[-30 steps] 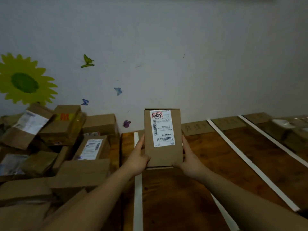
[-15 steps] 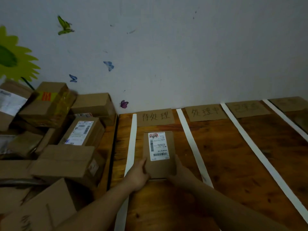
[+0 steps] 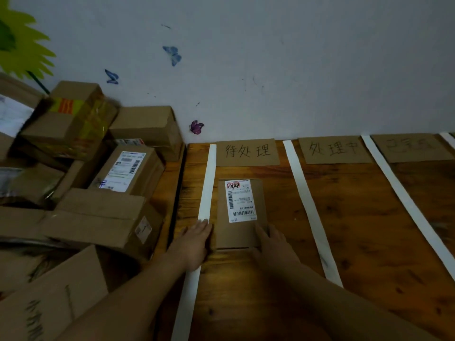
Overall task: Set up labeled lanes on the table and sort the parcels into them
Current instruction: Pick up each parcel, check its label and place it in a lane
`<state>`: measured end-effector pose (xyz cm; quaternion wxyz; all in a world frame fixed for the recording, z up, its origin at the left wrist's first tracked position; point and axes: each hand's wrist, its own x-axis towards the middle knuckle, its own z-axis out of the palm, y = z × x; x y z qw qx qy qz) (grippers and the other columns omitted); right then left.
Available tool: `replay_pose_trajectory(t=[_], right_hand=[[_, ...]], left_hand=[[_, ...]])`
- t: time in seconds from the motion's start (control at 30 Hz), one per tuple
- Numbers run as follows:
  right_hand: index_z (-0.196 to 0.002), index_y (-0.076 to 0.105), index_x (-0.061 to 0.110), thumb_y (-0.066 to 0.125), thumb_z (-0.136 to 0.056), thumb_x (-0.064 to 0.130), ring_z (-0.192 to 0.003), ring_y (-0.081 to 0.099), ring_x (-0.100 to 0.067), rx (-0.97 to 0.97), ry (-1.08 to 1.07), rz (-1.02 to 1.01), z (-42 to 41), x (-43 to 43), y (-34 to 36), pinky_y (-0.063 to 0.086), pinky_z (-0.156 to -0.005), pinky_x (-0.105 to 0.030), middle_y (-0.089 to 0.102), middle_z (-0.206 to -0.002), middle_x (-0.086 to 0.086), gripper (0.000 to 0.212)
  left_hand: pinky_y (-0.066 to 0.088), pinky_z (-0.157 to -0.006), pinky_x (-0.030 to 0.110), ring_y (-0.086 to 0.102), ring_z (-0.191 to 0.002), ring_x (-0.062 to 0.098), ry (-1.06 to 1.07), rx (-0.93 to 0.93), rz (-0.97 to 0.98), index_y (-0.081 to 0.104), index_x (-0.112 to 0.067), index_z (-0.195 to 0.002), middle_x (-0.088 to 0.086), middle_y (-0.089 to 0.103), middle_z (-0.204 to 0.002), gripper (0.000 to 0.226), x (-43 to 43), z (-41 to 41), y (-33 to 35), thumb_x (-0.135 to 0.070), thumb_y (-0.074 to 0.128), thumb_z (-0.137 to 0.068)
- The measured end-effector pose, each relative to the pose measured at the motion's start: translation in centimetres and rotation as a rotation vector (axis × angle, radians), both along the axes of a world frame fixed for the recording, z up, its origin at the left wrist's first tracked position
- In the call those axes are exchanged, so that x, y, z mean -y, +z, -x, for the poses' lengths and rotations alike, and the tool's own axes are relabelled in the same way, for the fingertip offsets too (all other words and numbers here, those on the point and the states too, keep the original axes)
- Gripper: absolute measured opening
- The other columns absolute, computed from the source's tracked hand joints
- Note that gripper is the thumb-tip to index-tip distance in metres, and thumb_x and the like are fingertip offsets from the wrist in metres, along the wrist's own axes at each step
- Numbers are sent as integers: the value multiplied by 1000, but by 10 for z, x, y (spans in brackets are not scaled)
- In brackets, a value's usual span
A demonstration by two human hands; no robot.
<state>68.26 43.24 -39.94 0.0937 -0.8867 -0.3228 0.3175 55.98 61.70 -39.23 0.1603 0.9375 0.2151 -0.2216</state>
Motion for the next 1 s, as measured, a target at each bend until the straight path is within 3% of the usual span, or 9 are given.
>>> replay_pose_trajectory(t=[0.13,0.4,0.63,0.77,0.83,0.93,1.0], right_hand=[[-152,1,31,43,-96,51,-145,14,-31,1,-8,-32,-7,-16,0,26,-115,-49,6,-160,-9,73],[-152,2,33,43,-94,54,-145,16,-33,-4,-2,-7,-13,-31,1,27,-114,-51,4,-161,-8,74],[-151,13,26,51,-91,50,-140,24,-34,26,-61,-63,-11,-56,51,31,-111,-50,17,-157,-10,75],[-151,19,22,44,-94,55,-139,31,-31,130,51,-170,10,-90,97,36,-108,-46,24,-156,-9,71],[-148,29,22,46,-93,54,-136,35,-29,117,92,-246,27,-107,116,36,-108,-45,32,-152,-8,66],[-148,29,20,46,-94,52,-136,34,-29,105,149,-280,57,-136,139,30,-109,-44,35,-149,-10,65],[-146,31,22,46,-93,53,-132,39,-29,118,187,-288,77,-160,152,34,-106,-41,38,-146,-10,63]], left_hand=[[2,-118,43,-8,-147,19,-22,-104,-133,-2,-21,-153,-2,-9,-160,72,-9,8,-6,-45,37,-97],[3,-118,43,-10,-147,19,78,-70,-41,-4,-21,-152,0,-11,-160,79,-5,5,0,-46,44,-95],[0,-118,43,-13,-146,18,67,69,-98,0,-27,-152,-2,-11,-160,72,-17,24,83,-41,43,-96],[4,-119,43,-14,-146,18,169,181,-128,5,-28,-152,-3,-10,-159,72,-40,54,133,-41,47,-95],[4,-119,44,-11,-147,20,223,198,-174,5,-27,-152,0,-9,-160,72,-59,75,150,-43,46,-95],[5,-118,45,-8,-147,22,333,205,-234,7,-27,-152,1,-5,-160,73,-97,114,166,-47,46,-94],[7,-118,48,-6,-147,23,419,216,-242,8,-28,-152,1,-4,-161,73,-123,143,173,-47,48,-93]])
